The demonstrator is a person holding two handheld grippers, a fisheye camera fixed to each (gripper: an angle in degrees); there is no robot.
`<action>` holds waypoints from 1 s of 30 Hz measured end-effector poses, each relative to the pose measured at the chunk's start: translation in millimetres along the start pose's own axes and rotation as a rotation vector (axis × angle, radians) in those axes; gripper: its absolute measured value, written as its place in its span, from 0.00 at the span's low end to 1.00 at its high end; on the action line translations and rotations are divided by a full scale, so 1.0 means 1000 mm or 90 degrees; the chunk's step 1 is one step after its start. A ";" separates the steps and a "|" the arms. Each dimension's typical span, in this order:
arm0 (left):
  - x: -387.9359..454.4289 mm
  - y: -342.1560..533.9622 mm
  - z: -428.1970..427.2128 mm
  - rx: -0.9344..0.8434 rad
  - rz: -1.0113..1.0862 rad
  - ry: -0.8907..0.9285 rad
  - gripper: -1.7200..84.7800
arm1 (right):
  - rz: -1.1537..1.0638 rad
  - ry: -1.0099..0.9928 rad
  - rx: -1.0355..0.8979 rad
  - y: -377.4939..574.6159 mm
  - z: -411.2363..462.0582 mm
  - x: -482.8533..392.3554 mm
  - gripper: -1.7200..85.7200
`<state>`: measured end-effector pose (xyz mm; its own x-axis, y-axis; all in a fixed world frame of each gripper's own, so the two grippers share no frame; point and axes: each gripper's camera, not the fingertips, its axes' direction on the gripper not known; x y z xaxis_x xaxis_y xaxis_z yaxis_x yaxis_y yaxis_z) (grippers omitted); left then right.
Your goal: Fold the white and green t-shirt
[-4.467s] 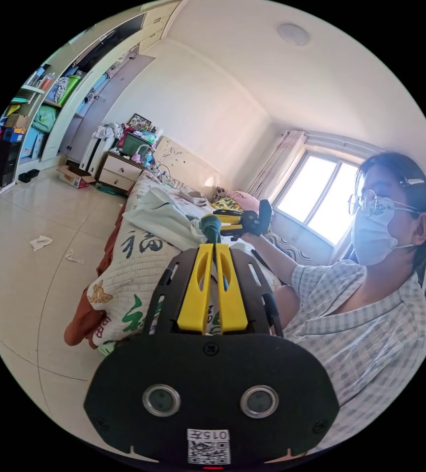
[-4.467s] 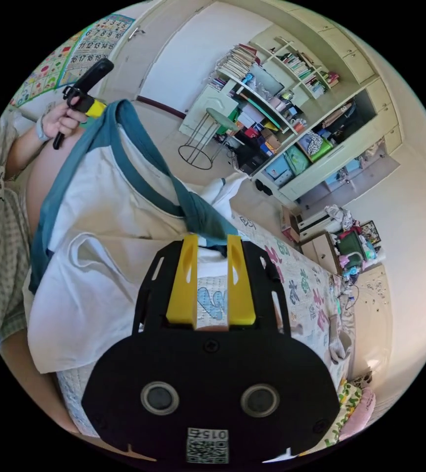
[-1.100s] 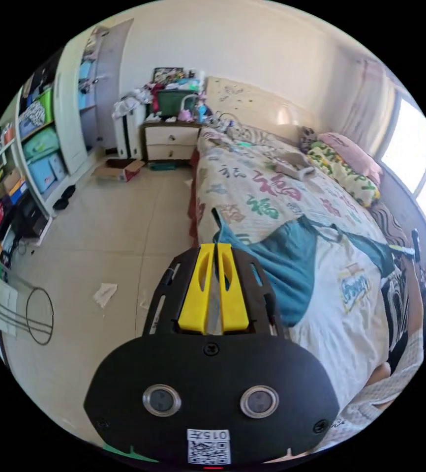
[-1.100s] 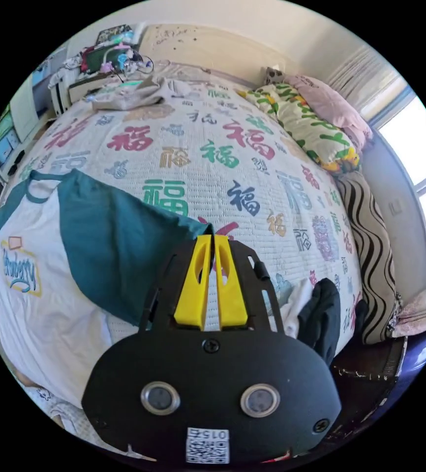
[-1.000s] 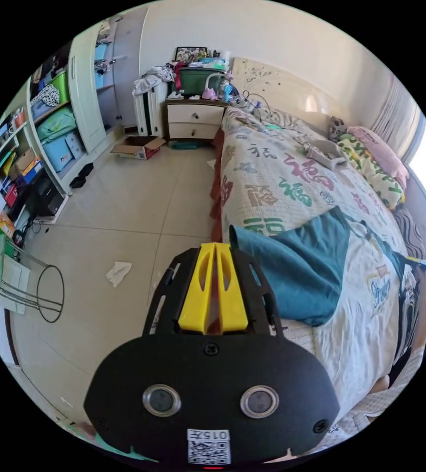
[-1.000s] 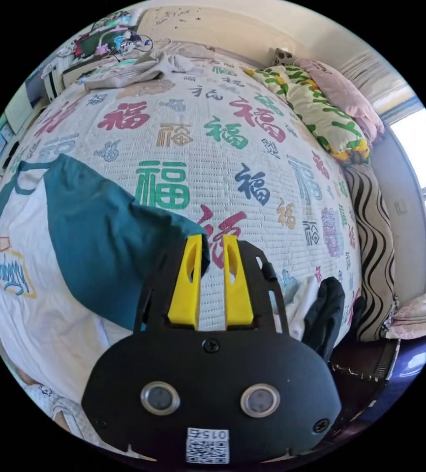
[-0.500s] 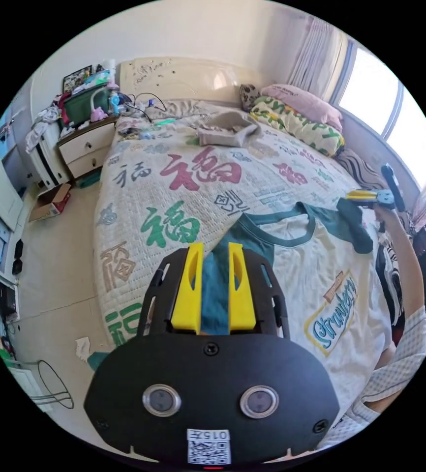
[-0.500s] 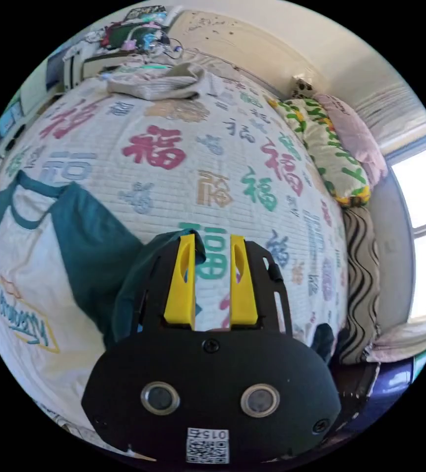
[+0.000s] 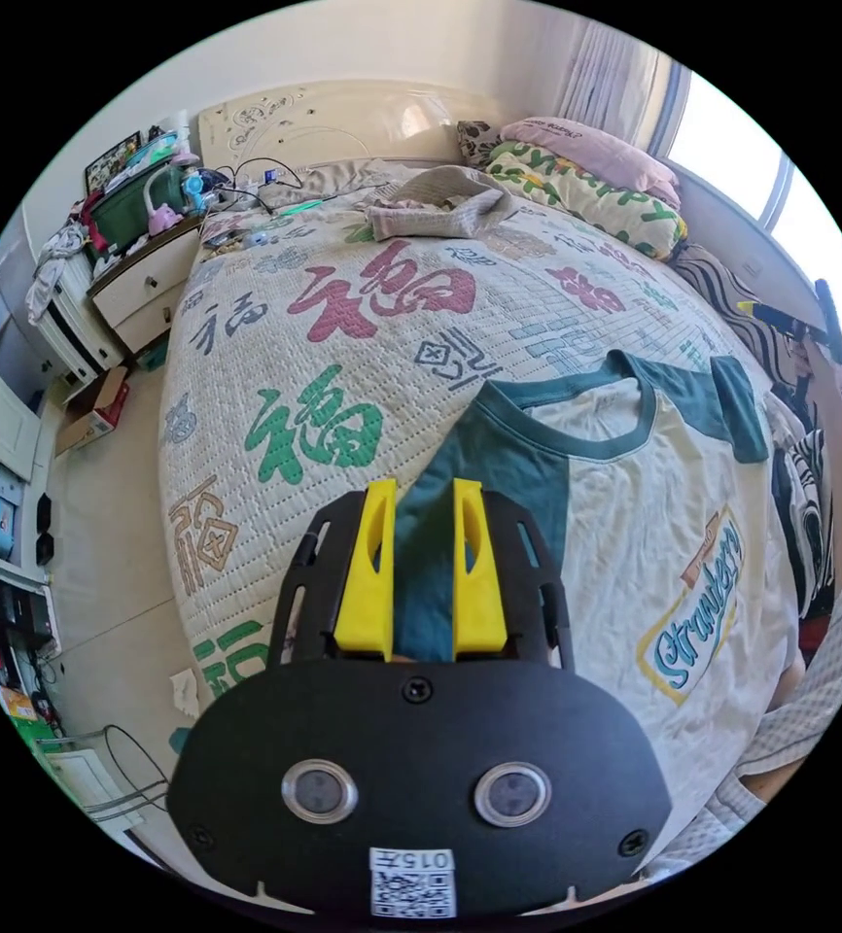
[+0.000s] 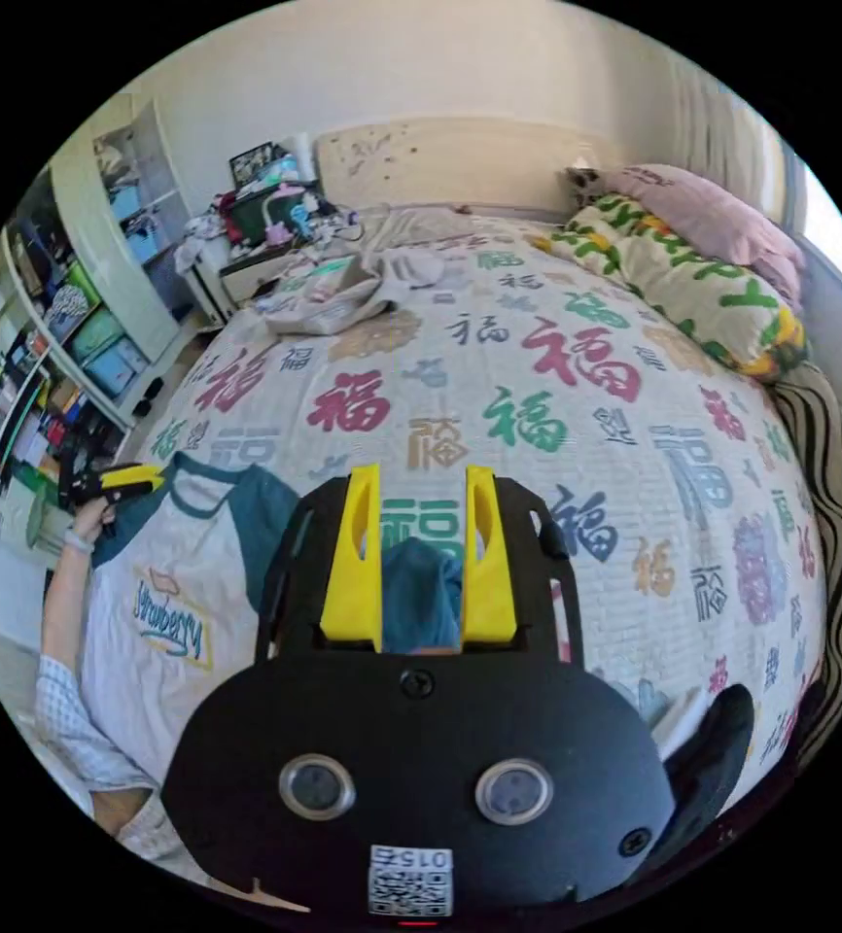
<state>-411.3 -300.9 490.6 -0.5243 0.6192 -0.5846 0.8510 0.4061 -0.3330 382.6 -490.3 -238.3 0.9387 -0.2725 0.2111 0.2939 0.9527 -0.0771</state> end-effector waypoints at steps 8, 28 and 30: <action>0.029 0.020 -0.019 0.000 0.066 -0.036 0.02 | -0.249 0.000 -0.163 0.018 0.119 -0.115 0.11; 0.029 0.101 -0.143 0.064 -0.013 -0.170 0.08 | -0.100 0.007 -0.010 0.160 0.015 -0.069 0.13; 0.042 0.141 -0.187 0.092 0.018 -0.129 0.09 | -0.165 -0.032 -0.006 0.212 -0.024 -0.078 0.14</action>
<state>-318.7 -91.7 557.8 -0.4959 0.4750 -0.7270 0.8683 0.2818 -0.4082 376.3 -270.4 -294.4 0.8221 -0.4998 0.2727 0.5249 0.8509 -0.0230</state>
